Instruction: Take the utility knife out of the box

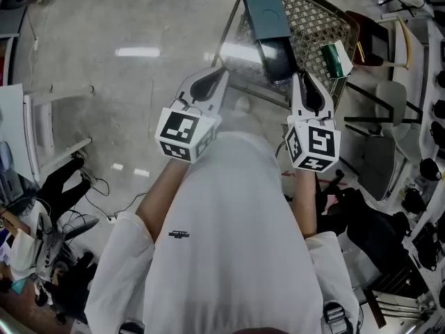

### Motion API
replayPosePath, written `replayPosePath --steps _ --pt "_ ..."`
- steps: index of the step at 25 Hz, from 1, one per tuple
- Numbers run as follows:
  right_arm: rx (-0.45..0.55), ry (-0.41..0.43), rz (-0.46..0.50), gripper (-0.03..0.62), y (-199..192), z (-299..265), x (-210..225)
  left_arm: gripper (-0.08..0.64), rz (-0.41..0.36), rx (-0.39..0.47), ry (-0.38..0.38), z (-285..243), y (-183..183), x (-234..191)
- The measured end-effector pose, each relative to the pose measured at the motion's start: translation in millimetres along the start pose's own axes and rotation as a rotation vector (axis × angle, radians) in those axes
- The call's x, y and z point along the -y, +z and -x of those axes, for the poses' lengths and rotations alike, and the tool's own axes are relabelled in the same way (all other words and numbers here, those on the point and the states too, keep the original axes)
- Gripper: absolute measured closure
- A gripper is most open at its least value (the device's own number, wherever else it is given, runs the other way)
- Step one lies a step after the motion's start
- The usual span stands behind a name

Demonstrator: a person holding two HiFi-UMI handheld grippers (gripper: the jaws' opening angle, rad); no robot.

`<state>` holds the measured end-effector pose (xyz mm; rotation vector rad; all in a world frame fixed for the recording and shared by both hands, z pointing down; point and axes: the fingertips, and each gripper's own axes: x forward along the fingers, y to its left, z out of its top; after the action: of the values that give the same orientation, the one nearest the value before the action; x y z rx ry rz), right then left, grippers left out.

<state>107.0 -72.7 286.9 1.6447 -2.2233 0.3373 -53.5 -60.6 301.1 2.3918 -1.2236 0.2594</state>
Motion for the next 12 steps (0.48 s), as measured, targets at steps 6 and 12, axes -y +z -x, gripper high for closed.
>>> replayPosePath --steps 6,12 --pt "0.111 0.001 0.006 0.537 21 23 -5 0.558 -0.022 0.059 0.011 17 21 4" --pt "0.19 0.009 0.008 0.537 29 38 -7 0.56 -0.042 0.085 0.018 26 30 8"
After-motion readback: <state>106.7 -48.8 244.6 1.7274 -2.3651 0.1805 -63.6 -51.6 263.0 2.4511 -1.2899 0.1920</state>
